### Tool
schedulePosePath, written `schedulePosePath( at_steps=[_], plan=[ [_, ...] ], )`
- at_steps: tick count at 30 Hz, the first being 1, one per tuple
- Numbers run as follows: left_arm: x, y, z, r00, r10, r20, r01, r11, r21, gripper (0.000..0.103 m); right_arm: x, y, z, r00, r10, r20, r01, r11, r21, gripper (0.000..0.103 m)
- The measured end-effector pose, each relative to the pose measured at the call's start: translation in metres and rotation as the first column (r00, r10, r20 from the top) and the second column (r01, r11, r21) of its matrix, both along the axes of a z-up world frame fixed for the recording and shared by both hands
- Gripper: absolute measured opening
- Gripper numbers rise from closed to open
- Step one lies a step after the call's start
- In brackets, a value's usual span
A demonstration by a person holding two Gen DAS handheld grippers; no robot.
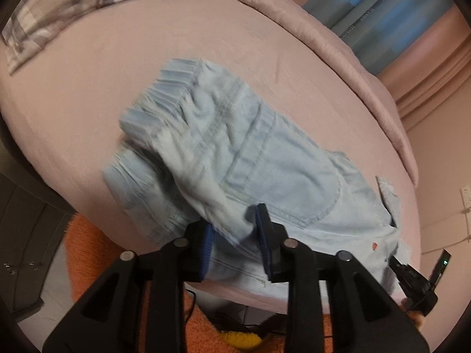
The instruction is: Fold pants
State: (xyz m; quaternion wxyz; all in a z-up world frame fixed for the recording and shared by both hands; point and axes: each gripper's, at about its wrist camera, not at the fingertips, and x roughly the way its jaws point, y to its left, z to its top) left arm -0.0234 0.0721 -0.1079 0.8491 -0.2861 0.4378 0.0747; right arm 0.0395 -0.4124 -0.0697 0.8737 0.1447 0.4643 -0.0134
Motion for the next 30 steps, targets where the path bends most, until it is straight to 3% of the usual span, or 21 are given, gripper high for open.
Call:
schedulePosePath(
  at_steps=[2, 7, 11, 13, 15, 17, 22, 27, 30],
  plan=[
    [0.0, 0.001, 0.01, 0.999, -0.006, 0.035, 0.004, 0.999, 0.039, 0.032, -0.001, -0.001, 0.0, 1.0, -0.001, 0.003, 0.001, 1.0, 0.002, 0.001],
    [0.004, 0.011, 0.008, 0.999, -0.003, 0.032, 0.004, 1.0, -0.017, 0.025, -0.006, -0.003, 0.006, 1.0, -0.003, 0.022, 0.003, 1.0, 0.003, 0.001],
    [-0.001, 0.01, 0.02, 0.997, -0.023, 0.075, 0.022, 0.999, 0.023, 0.023, -0.013, -0.001, 0.02, 0.998, 0.002, 0.064, -0.002, 1.0, 0.006, 0.001],
    [0.001, 0.008, 0.017, 0.998, -0.028, 0.059, 0.026, 0.999, 0.036, 0.023, -0.018, -0.002, 0.027, 0.996, 0.01, 0.088, -0.011, 1.0, 0.011, 0.001],
    [0.009, 0.006, 0.005, 1.0, -0.027, -0.007, 0.028, 0.998, 0.054, 0.022, -0.019, -0.002, 0.029, 0.996, 0.021, 0.092, -0.022, 1.0, 0.01, 0.001],
    [0.013, 0.006, -0.012, 0.998, -0.019, -0.066, 0.024, 0.996, 0.086, 0.023, -0.02, -0.003, 0.022, 0.997, 0.028, 0.076, -0.028, 1.0, 0.004, 0.001],
    [0.015, 0.01, -0.019, 0.998, -0.031, -0.061, 0.035, 0.997, 0.07, 0.025, -0.012, -0.006, -0.01, 1.0, 0.006, -0.019, -0.006, 1.0, 0.007, 0.001],
    [0.021, 0.022, -0.025, 0.998, -0.014, -0.056, 0.014, 1.0, 0.002, 0.026, -0.009, -0.007, -0.014, 1.0, 0.01, -0.02, -0.01, 1.0, 0.009, 0.001],
    [0.02, 0.02, -0.023, 0.999, -0.014, -0.052, 0.014, 1.0, 0.004, 0.026, -0.008, -0.003, -0.015, 1.0, 0.008, -0.018, -0.008, 1.0, -0.003, 0.001]
  ],
)
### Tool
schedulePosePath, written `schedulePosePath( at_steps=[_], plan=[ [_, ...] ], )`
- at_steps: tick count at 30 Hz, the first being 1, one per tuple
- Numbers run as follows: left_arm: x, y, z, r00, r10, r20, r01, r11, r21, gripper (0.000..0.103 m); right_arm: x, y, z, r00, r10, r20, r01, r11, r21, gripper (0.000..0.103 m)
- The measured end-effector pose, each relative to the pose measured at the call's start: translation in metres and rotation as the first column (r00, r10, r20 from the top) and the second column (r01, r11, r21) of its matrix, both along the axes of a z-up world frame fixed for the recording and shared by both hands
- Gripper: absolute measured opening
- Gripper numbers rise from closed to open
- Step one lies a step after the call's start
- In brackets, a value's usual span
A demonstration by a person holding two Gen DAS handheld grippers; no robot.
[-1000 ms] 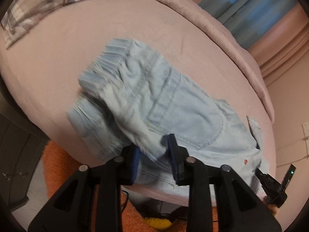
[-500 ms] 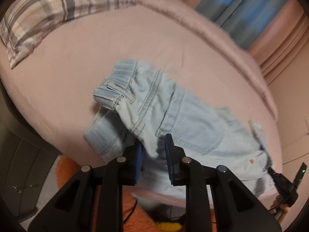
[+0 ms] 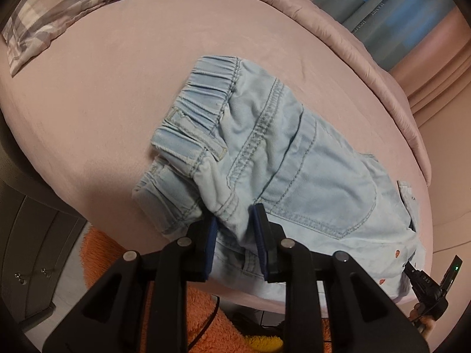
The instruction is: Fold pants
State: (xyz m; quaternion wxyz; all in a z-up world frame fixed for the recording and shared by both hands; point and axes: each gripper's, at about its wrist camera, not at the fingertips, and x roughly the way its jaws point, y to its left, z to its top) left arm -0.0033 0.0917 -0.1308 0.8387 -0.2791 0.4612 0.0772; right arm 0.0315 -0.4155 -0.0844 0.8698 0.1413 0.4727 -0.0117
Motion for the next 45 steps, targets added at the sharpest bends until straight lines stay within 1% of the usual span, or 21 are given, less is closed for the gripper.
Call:
schedulePosePath(
  at_steps=[3, 8, 16, 22, 25, 28, 29, 30, 32, 37, 40, 42, 45],
  plan=[
    [-0.002, -0.003, 0.0, 1.0, -0.002, 0.005, 0.002, 1.0, 0.008, 0.026, 0.0, 0.003, 0.0, 1.0, -0.005, 0.0, 0.005, 1.0, -0.011, 0.001],
    [-0.002, -0.003, 0.0, 1.0, 0.002, 0.006, -0.002, 1.0, -0.009, 0.026, 0.002, 0.005, 0.001, 1.0, -0.01, 0.0, 0.01, 1.0, -0.021, 0.001],
    [-0.004, 0.0, 0.0, 1.0, 0.002, 0.006, -0.002, 1.0, 0.004, 0.026, 0.002, 0.006, 0.002, 1.0, -0.015, -0.003, 0.015, 0.999, -0.028, 0.001],
    [-0.004, 0.0, 0.0, 1.0, -0.005, 0.007, 0.005, 1.0, 0.011, 0.026, 0.004, 0.001, 0.006, 1.0, -0.019, -0.015, 0.019, 1.0, -0.002, 0.002],
    [-0.004, 0.0, 0.0, 1.0, -0.005, 0.007, 0.005, 1.0, 0.01, 0.026, 0.003, 0.001, 0.01, 1.0, -0.022, -0.016, 0.021, 1.0, -0.021, 0.007],
    [-0.003, 0.0, 0.0, 1.0, -0.007, 0.009, 0.007, 1.0, 0.015, 0.026, 0.002, 0.002, 0.016, 1.0, -0.023, -0.008, 0.022, 0.999, -0.049, 0.02],
    [-0.003, 0.0, 0.0, 1.0, -0.006, 0.01, 0.006, 1.0, 0.015, 0.026, 0.001, 0.001, 0.019, 1.0, -0.024, -0.001, 0.024, 0.998, -0.055, 0.029],
    [-0.003, 0.0, 0.0, 1.0, -0.006, 0.011, 0.006, 1.0, 0.014, 0.026, 0.0, 0.0, 0.023, 1.0, -0.025, 0.009, 0.026, 0.998, -0.06, 0.041],
    [-0.003, 0.0, -0.001, 1.0, -0.008, 0.013, 0.008, 1.0, 0.013, 0.026, -0.003, -0.001, 0.03, 0.999, -0.027, 0.033, 0.029, 0.997, -0.067, 0.05],
    [-0.003, 0.0, -0.002, 1.0, -0.014, 0.017, 0.014, 1.0, 0.013, 0.026, 0.001, -0.002, 0.054, 0.996, -0.009, 0.089, 0.017, 0.996, -0.09, 0.052],
    [-0.004, 0.0, -0.002, 1.0, -0.016, 0.021, 0.016, 1.0, 0.014, 0.026, 0.015, 0.007, 0.064, 0.993, 0.02, 0.113, -0.004, 0.989, -0.147, 0.052],
    [-0.004, 0.0, -0.002, 1.0, -0.015, 0.023, 0.015, 1.0, 0.013, 0.026, 0.03, 0.017, 0.063, 0.993, 0.053, 0.109, -0.033, 0.983, -0.181, 0.052],
    [-0.004, 0.0, -0.002, 1.0, -0.011, 0.023, 0.011, 1.0, 0.012, 0.026, 0.051, 0.034, 0.055, 0.991, 0.105, 0.08, -0.088, 0.976, -0.199, 0.052]
  ],
)
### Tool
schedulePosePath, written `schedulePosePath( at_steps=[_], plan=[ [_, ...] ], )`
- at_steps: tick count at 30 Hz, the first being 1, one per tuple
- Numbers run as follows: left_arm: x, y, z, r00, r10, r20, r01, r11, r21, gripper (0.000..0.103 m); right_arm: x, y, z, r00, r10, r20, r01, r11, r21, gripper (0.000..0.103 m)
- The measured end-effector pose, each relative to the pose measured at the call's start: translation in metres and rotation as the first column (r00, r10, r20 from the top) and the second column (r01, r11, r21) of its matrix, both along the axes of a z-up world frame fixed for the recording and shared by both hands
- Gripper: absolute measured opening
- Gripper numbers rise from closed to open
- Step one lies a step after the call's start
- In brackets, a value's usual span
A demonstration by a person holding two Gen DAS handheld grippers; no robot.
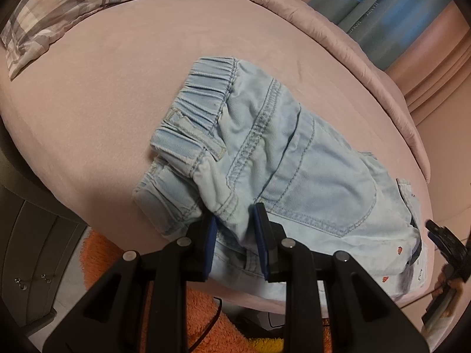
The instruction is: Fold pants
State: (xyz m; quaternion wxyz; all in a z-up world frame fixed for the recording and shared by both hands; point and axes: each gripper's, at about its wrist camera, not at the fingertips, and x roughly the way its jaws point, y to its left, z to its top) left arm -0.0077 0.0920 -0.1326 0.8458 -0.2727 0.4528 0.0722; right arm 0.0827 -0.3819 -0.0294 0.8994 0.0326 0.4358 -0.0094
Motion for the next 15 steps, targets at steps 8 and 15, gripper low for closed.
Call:
schedulePosePath(
  at_steps=[8, 15],
  plan=[
    [0.0, 0.0, 0.0, 1.0, -0.004, 0.0, 0.004, 1.0, -0.002, 0.026, 0.055, 0.044, -0.047, 0.995, 0.043, -0.096, -0.063, 0.973, -0.221, 0.052],
    [0.001, 0.002, 0.0, 1.0, -0.019, 0.004, 0.019, 1.0, -0.001, 0.026, 0.062, 0.016, -0.047, 0.999, -0.027, -0.021, 0.023, 0.985, -0.17, 0.006]
  ],
)
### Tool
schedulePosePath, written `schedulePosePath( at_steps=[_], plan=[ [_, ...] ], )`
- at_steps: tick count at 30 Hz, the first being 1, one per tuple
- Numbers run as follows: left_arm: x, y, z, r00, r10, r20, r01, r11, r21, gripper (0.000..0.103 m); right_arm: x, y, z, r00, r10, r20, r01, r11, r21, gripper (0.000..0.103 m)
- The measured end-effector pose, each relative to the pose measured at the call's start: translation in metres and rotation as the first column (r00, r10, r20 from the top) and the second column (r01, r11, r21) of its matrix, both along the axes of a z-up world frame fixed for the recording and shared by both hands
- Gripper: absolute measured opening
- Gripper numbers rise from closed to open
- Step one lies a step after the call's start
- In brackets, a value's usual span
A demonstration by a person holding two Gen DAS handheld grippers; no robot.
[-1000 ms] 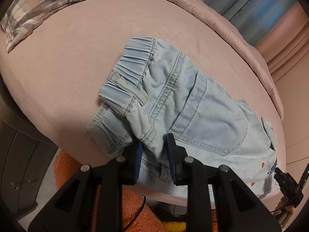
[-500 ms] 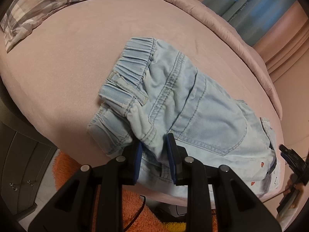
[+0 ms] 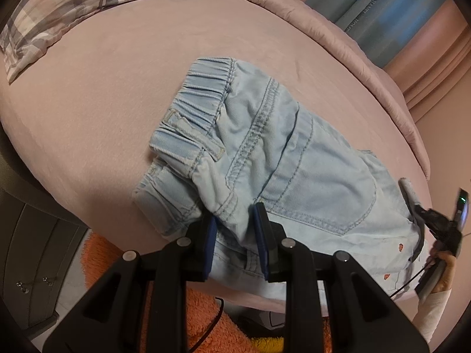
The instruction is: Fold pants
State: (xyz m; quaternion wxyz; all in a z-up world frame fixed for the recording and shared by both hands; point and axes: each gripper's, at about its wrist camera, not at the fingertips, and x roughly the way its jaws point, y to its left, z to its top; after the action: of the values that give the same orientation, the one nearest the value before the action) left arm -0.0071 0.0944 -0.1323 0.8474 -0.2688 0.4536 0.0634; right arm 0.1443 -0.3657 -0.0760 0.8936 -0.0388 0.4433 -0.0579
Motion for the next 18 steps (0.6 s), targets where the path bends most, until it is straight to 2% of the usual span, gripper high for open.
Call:
schedulePosePath(
  at_steps=[2, 3, 6, 8, 9, 11, 13, 15, 18],
  plan=[
    [0.0, 0.003, -0.001, 1.0, -0.002, 0.003, 0.002, 1.0, -0.019, 0.026, -0.01, -0.039, 0.018, 0.995, -0.087, 0.049, 0.076, 0.98, 0.182, 0.006],
    [0.0, 0.005, -0.002, 1.0, -0.005, 0.003, 0.005, 1.0, -0.025, 0.026, -0.021, -0.063, 0.029, 0.984, -0.155, 0.087, 0.13, 0.962, 0.242, 0.006],
    [0.0, 0.009, -0.002, 1.0, -0.008, 0.007, 0.008, 0.999, -0.045, 0.025, -0.06, -0.119, 0.054, 0.932, -0.314, 0.182, 0.238, 0.907, 0.348, 0.006],
    [-0.001, 0.014, -0.003, 1.0, -0.002, 0.012, 0.003, 0.998, -0.07, 0.025, -0.086, -0.15, 0.057, 0.905, -0.378, 0.195, 0.269, 0.864, 0.425, 0.006],
    [-0.001, 0.016, -0.003, 1.0, 0.0, 0.014, 0.001, 0.997, -0.081, 0.024, -0.1, -0.166, 0.054, 0.897, -0.402, 0.185, 0.278, 0.836, 0.473, 0.006],
    [-0.002, 0.02, -0.004, 1.0, -0.001, 0.015, 0.003, 0.995, -0.1, 0.024, -0.117, -0.186, 0.04, 0.889, -0.437, 0.139, 0.316, 0.803, 0.506, 0.006],
    [-0.002, 0.023, -0.004, 1.0, -0.003, 0.012, 0.005, 0.993, -0.116, 0.024, -0.129, -0.202, 0.017, 0.882, -0.467, 0.066, 0.367, 0.766, 0.527, 0.006],
    [-0.002, 0.025, -0.003, 1.0, -0.004, 0.006, 0.004, 0.992, -0.129, 0.023, -0.141, -0.214, -0.007, 0.869, -0.494, -0.02, 0.417, 0.712, 0.564, 0.006],
    [-0.001, 0.026, -0.002, 1.0, -0.001, -0.001, 0.001, 0.99, -0.138, 0.023, -0.155, -0.223, -0.021, 0.858, -0.51, -0.052, 0.434, 0.668, 0.605, 0.006]
  ],
)
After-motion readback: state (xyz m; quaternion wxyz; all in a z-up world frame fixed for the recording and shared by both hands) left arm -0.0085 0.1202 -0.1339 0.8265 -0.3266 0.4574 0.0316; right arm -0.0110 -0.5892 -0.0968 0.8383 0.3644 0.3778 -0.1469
